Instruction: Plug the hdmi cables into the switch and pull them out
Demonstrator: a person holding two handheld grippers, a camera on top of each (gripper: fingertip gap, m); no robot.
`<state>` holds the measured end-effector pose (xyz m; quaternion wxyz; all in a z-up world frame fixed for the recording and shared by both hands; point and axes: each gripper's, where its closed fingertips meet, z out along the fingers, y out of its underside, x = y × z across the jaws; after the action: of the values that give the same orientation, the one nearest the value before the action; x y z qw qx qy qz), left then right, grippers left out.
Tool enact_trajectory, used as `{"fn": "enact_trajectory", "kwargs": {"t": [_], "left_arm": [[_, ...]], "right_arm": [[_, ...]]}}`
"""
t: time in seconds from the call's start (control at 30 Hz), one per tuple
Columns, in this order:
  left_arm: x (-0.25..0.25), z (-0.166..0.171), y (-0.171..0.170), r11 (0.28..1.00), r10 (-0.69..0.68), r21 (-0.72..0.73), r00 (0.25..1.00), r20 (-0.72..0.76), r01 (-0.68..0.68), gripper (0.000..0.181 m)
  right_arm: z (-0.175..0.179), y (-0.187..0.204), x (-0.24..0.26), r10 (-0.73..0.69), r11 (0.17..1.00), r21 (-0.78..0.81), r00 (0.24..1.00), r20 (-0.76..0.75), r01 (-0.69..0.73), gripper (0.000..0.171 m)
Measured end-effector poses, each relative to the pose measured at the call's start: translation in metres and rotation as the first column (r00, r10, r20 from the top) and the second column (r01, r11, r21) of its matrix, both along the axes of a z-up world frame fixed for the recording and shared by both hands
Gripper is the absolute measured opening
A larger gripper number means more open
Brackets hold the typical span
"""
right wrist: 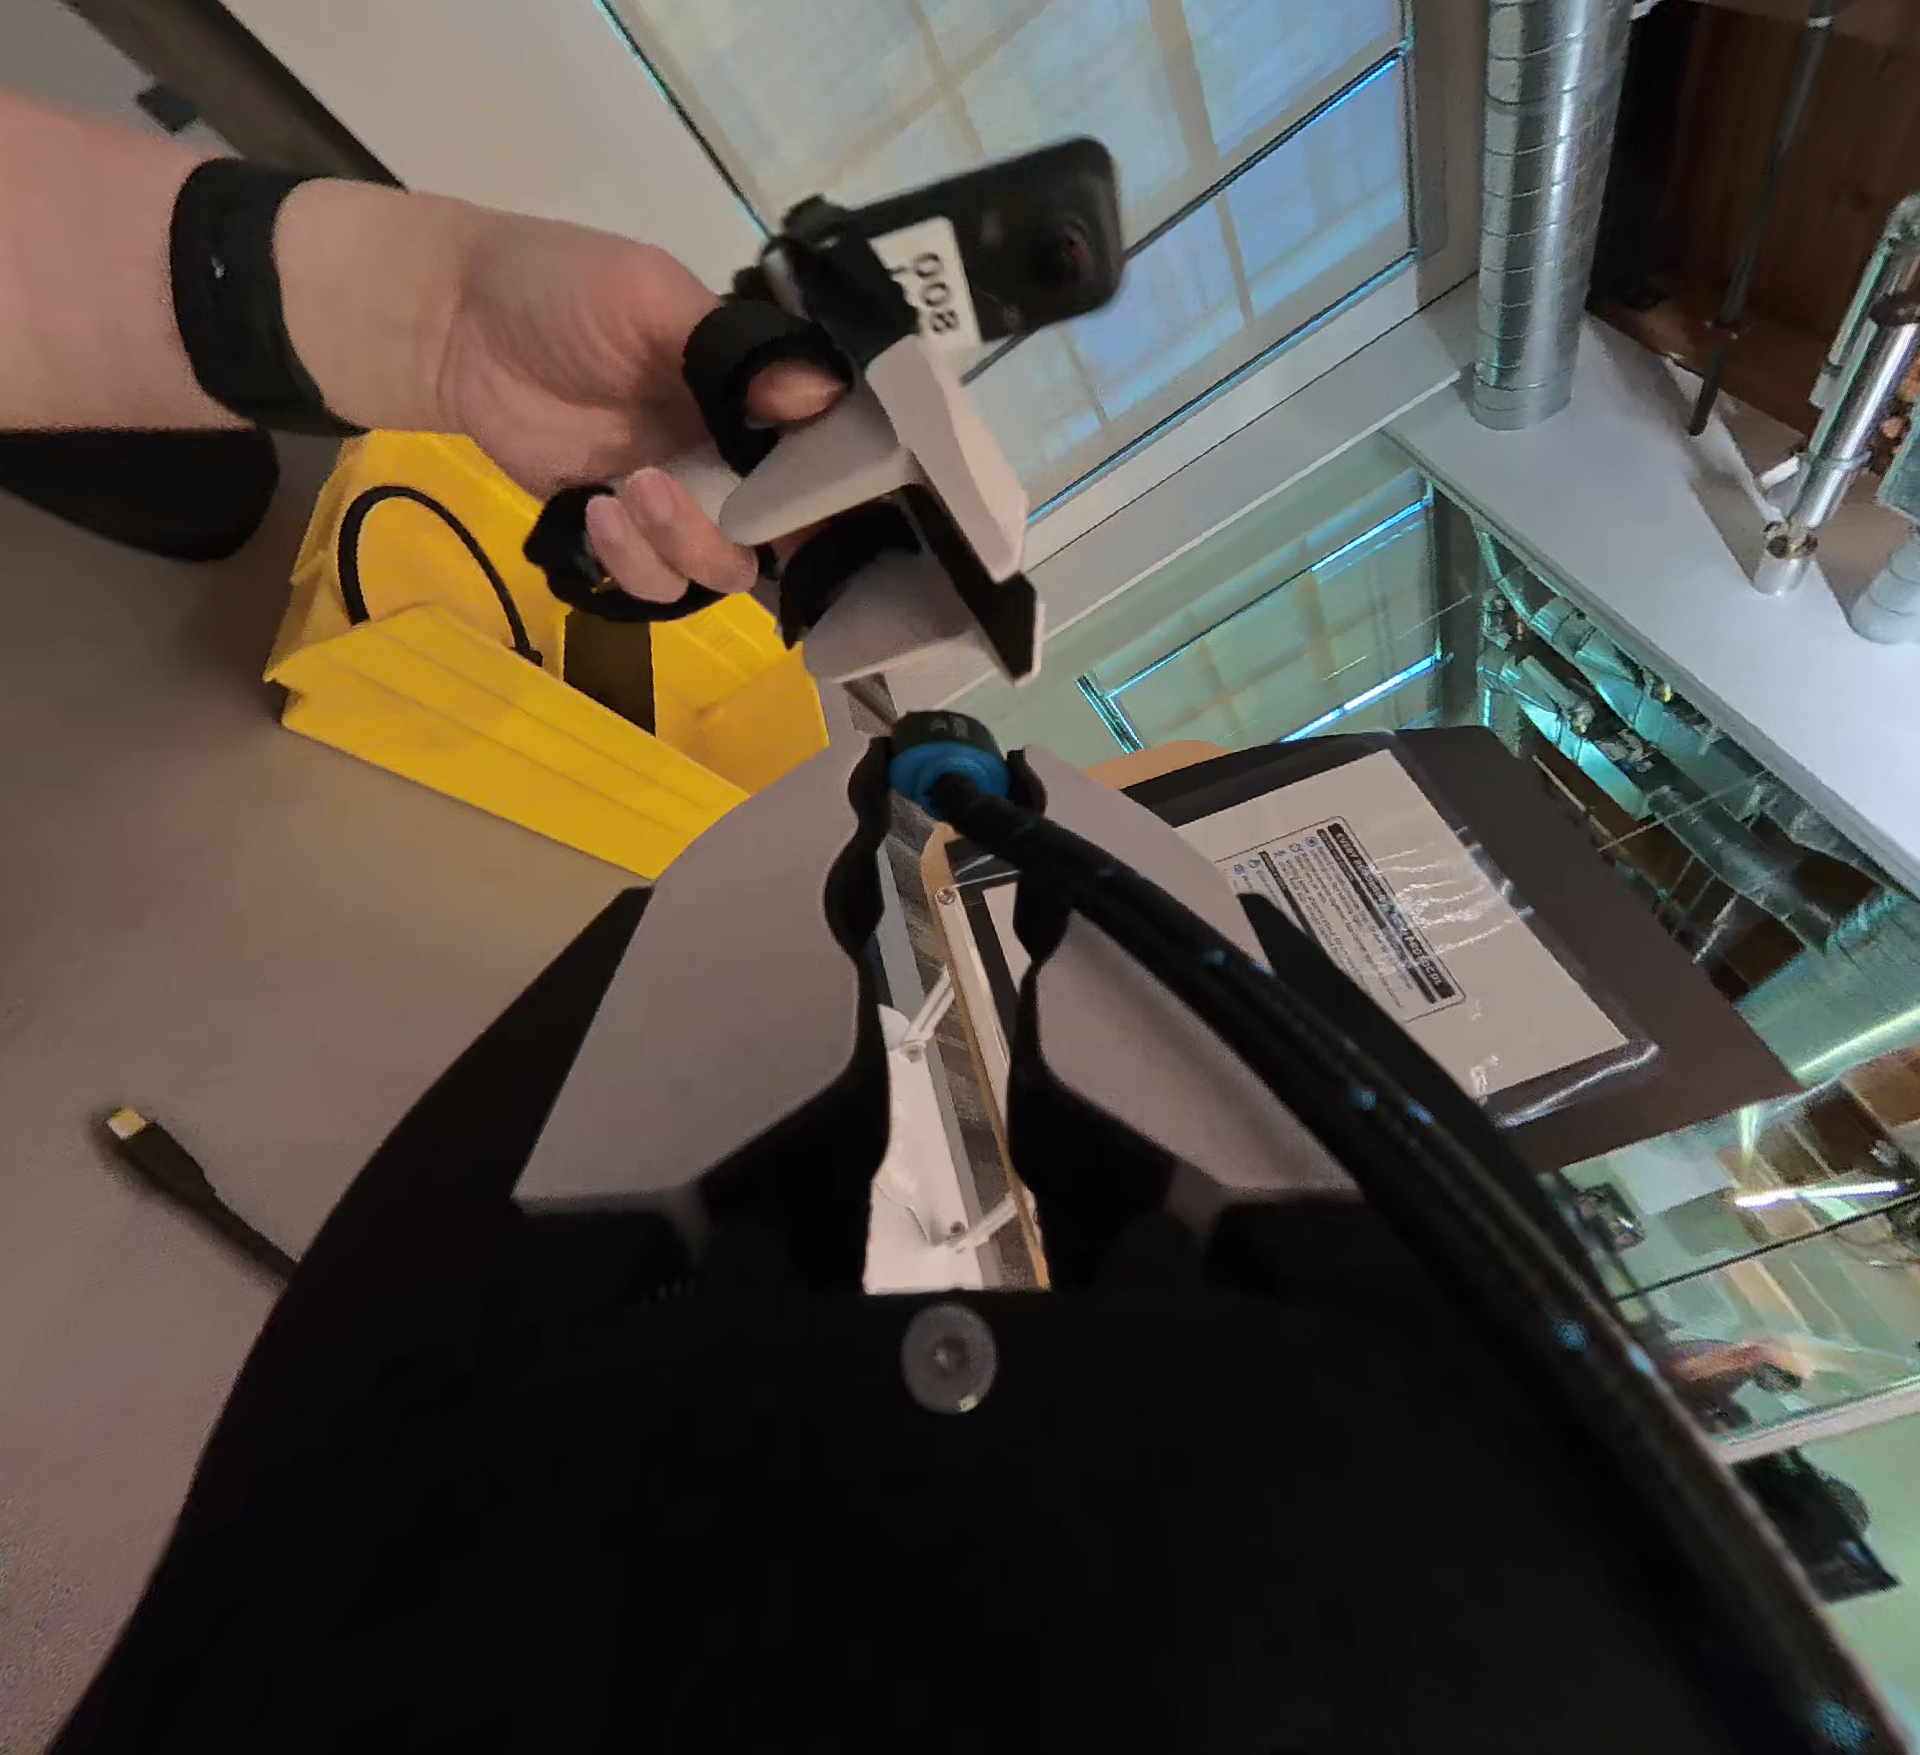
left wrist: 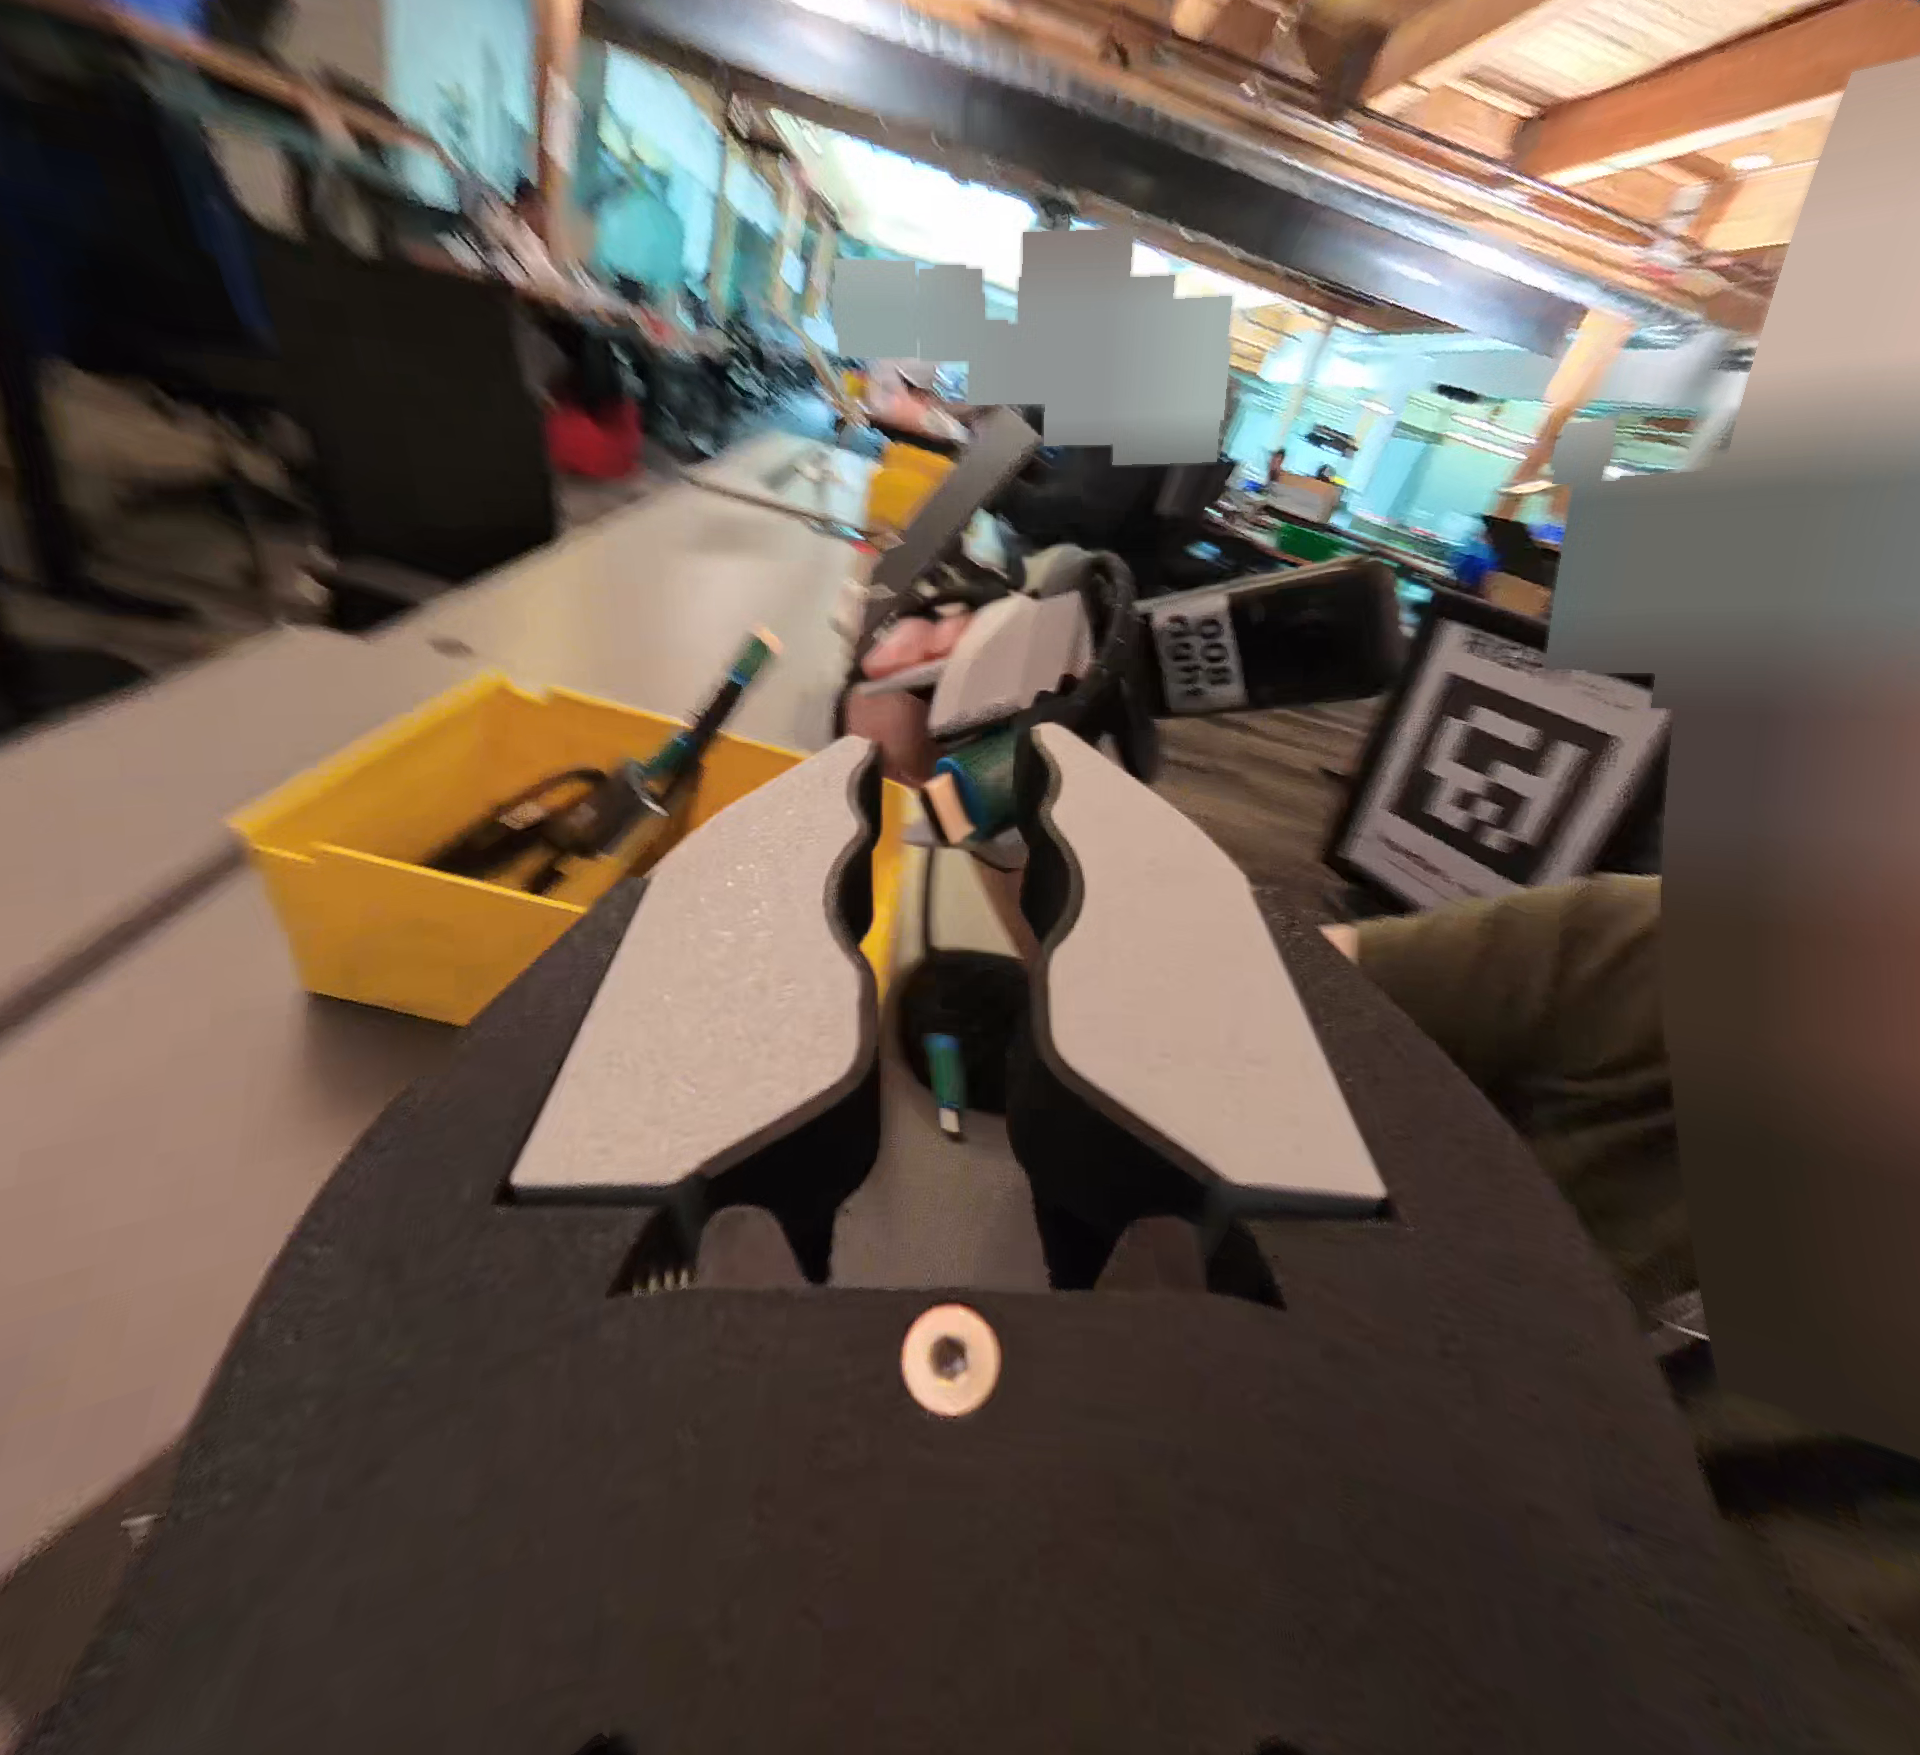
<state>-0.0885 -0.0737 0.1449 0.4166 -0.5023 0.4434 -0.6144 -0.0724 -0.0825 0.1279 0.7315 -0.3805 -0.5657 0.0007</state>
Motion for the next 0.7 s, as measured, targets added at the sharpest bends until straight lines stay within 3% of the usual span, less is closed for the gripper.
{"fn": "enact_trajectory", "kwargs": {"t": [0.17,0.27,0.4,0.57,0.7], "left_arm": [[-0.018,-0.012,0.047,0.945,0.32,0.085,0.947,-0.034,-0.317,0.034],[-0.012,-0.043,0.065,0.932,0.361,0.074,0.914,-0.183,-0.354,0.038],[0.005,-0.114,0.093,0.896,0.434,0.14,0.769,-0.47,-0.421,0.04],[0.031,-0.171,0.116,0.868,0.476,0.182,0.67,-0.569,-0.462,0.033],[0.024,-0.222,0.139,0.819,0.52,0.234,0.507,-0.688,-0.524,0.051]], "right_arm": [[0.016,0.003,0.013,-0.048,0.999,0.011,0.996,-0.07,0.049,0.022],[0.026,0.003,0.024,-0.102,0.994,0.028,0.992,-0.08,0.105,0.022],[0.041,-0.005,0.037,-0.145,0.987,0.052,0.984,-0.102,0.15,0.022],[0.052,-0.015,0.045,-0.182,0.978,0.09,0.978,-0.098,0.191,0.022],[0.057,-0.019,0.049,-0.207,0.97,0.112,0.974,-0.092,0.217,0.022]]}}
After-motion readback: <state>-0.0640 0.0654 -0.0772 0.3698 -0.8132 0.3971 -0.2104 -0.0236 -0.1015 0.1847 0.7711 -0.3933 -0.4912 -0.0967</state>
